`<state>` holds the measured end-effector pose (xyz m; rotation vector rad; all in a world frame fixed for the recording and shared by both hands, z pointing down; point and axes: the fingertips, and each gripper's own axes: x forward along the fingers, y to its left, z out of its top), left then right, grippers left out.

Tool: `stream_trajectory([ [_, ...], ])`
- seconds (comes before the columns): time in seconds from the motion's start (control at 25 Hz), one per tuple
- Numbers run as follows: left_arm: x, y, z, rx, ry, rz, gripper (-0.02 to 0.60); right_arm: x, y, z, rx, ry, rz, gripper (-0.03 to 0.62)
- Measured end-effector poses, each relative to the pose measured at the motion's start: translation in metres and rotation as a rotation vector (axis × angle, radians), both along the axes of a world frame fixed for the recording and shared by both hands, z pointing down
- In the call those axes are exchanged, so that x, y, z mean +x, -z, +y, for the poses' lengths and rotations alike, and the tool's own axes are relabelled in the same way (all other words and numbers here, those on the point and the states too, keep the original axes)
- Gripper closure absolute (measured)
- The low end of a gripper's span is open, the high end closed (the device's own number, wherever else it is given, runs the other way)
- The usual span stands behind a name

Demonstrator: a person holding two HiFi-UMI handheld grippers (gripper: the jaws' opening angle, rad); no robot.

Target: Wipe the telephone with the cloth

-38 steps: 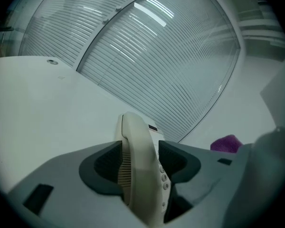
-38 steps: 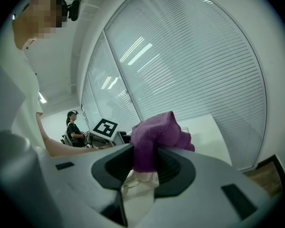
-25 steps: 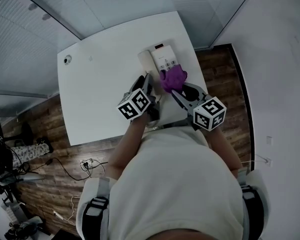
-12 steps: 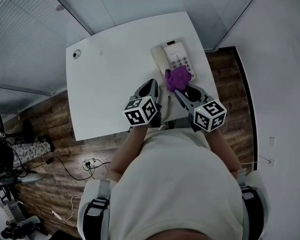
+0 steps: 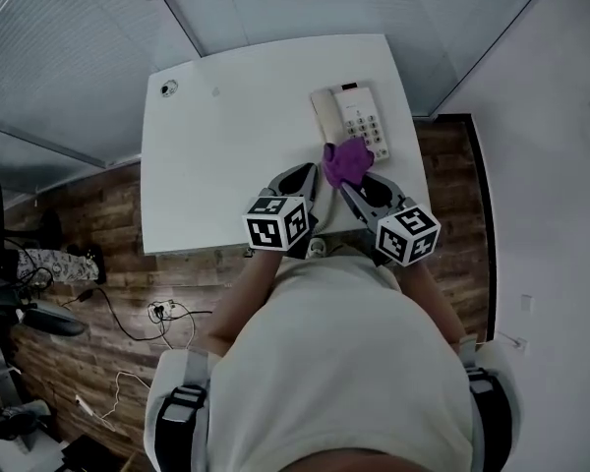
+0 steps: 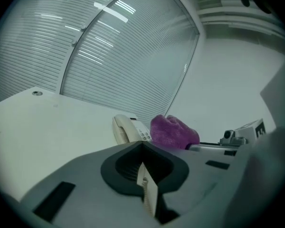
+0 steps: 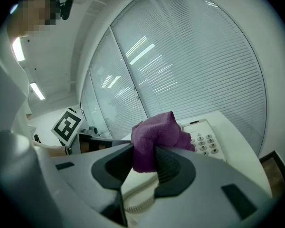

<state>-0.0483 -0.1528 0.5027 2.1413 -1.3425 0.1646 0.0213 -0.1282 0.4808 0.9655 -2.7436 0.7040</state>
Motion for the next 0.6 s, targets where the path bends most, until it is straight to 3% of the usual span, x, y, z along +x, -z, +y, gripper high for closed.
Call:
stream_trajectory([
  [0.28,0.021,0.012,0.034,0.003,0.036,-0.010,0.561,0.019,0.014,0.022,0.018,0.027,-0.010,0.461],
  [0.6,0.056,0.027,0.085,0.009,0.001,0.042,0.560,0.052,0.026,0.069,0.053,0.018,0.039,0.461],
])
